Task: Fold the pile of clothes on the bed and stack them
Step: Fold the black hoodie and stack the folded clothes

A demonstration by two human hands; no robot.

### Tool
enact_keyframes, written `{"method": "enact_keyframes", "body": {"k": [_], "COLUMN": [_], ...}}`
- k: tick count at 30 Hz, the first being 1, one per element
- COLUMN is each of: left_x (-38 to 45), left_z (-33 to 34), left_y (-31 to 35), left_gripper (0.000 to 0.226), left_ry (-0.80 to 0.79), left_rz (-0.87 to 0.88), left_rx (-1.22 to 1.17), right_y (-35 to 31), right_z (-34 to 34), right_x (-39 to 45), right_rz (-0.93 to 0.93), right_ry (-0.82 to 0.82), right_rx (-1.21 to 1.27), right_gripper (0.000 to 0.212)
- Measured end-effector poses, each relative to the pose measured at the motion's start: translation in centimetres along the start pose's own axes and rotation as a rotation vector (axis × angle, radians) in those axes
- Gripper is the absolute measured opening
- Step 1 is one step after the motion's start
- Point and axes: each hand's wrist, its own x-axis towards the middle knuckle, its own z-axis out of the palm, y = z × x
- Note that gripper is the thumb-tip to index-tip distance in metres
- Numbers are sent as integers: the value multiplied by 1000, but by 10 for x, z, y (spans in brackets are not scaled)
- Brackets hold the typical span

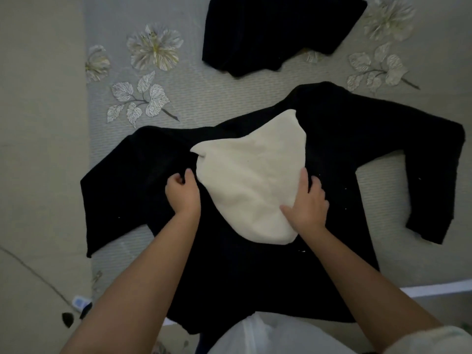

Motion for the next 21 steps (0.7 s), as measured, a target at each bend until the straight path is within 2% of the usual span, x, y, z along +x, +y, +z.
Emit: {"method": "enact_keyframes", "body": {"k": [1,3,6,8,10,12,14,16,17,19,21], "left_x": [8,21,28,28,30,41,51,53,46,17,-15], "left_z": [5,17,34,39,36,32,26,25,25,23,24], "left_y": [8,23,38,44,46,40,30,18,15,15,14], "left_gripper": [46,54,42,32,15,16,16,31,40,59,67], "left_ry": [-45,-189,-361,-374,-455,-527,-455,-270,-177,-58,-47], "left_rz": [8,-88,-124,-12,89,121,120,158,188,330,588], "left_rx": [-6,17,4,-191,-418,-477,-277,78,171,187,251], "right_y": [1,4,9,15,21,19,15,13,13,14,19], "right_z": [-1,1,19,35,50,64,74,75,73,63,49], "right_x": [2,2,-8,-15,-21,-27,-31,-32,-31,-30,-28], "right_rz": [-85,-251,-454,-446,-349,-297,-283,-265,-265,-279,-313], "right_ry": [29,6,-60,-126,-208,-209,-194,-204,-224,-285,-332], "right_rx": [-31,-111,-233,-303,-341,-312,-284,-277,-282,-256,-159], "right_gripper": [96,95,91,85,76,66,62,61,61,60,59]}}
